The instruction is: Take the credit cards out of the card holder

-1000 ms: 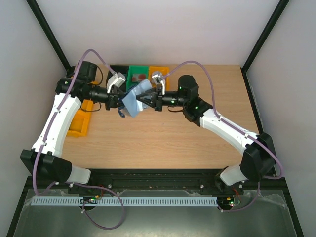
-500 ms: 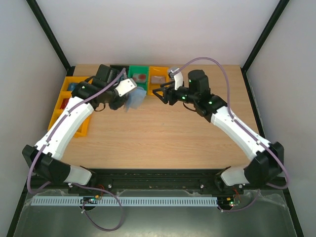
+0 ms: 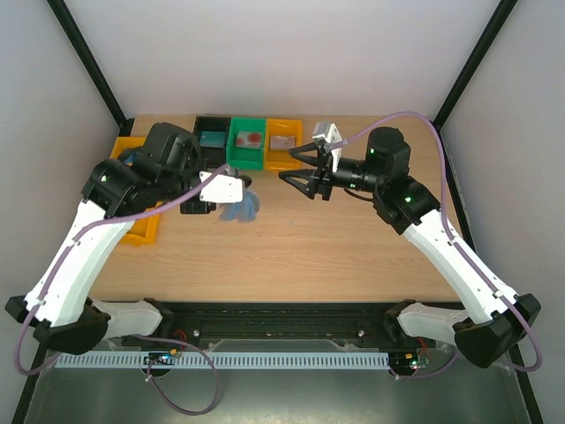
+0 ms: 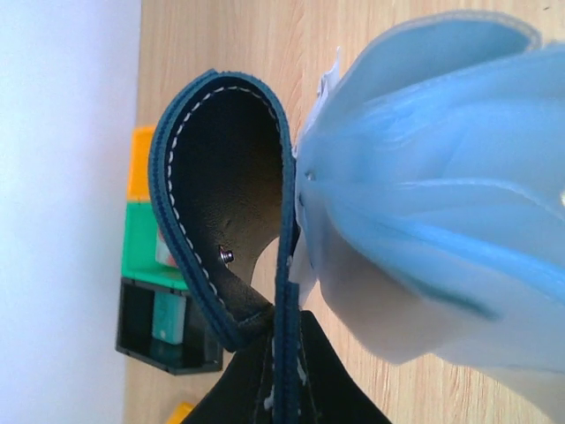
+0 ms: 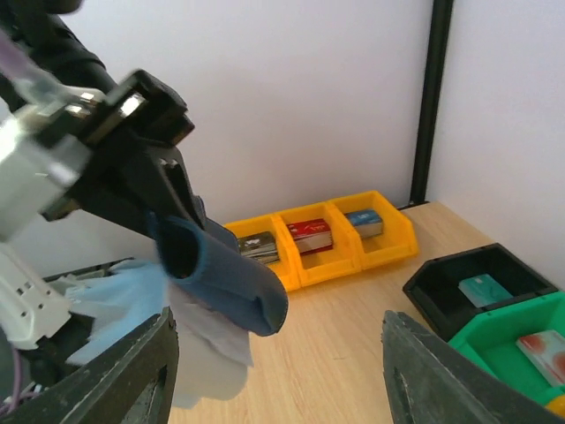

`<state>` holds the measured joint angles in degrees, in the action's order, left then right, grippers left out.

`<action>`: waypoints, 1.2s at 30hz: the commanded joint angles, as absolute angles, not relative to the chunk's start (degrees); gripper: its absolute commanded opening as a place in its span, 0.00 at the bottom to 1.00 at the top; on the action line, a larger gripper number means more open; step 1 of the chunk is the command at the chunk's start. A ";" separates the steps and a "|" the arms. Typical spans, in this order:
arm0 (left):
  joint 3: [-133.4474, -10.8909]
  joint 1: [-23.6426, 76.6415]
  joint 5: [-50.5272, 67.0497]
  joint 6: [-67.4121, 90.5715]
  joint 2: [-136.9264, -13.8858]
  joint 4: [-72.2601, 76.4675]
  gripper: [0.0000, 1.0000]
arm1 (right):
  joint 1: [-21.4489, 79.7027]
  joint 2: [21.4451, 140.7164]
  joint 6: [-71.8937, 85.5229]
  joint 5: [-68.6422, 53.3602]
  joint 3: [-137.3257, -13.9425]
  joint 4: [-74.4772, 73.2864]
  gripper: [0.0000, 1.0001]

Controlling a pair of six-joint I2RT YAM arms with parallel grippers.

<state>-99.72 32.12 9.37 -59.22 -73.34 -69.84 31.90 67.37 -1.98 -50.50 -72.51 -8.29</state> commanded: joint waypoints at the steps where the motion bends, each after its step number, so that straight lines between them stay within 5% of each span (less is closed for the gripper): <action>1: -100.25 38.25 5.77 -60.53 -69.93 -71.00 0.02 | 32.24 65.44 -4.71 -55.52 -73.05 -10.15 0.62; 7: -102.54 39.32 5.20 -73.11 -67.04 -73.91 0.02 | 32.26 63.48 -4.52 -55.88 -72.51 -8.51 0.63; 13: -105.62 41.70 -9.59 -99.29 -63.26 -69.44 0.02 | 33.25 63.72 -1.85 -54.42 -73.52 -7.54 0.63; 27: -111.59 36.93 41.50 -66.93 -64.82 -69.43 0.02 | 40.84 62.97 -7.42 -55.22 -73.45 -8.78 0.66; 36: -111.97 35.97 44.63 -64.85 -67.56 -70.70 0.02 | 41.19 58.25 -6.20 -55.96 -71.44 -4.91 0.73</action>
<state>-111.33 36.53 38.54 -67.88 -67.07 -70.26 40.53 60.71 -7.38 -54.74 -72.77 -9.50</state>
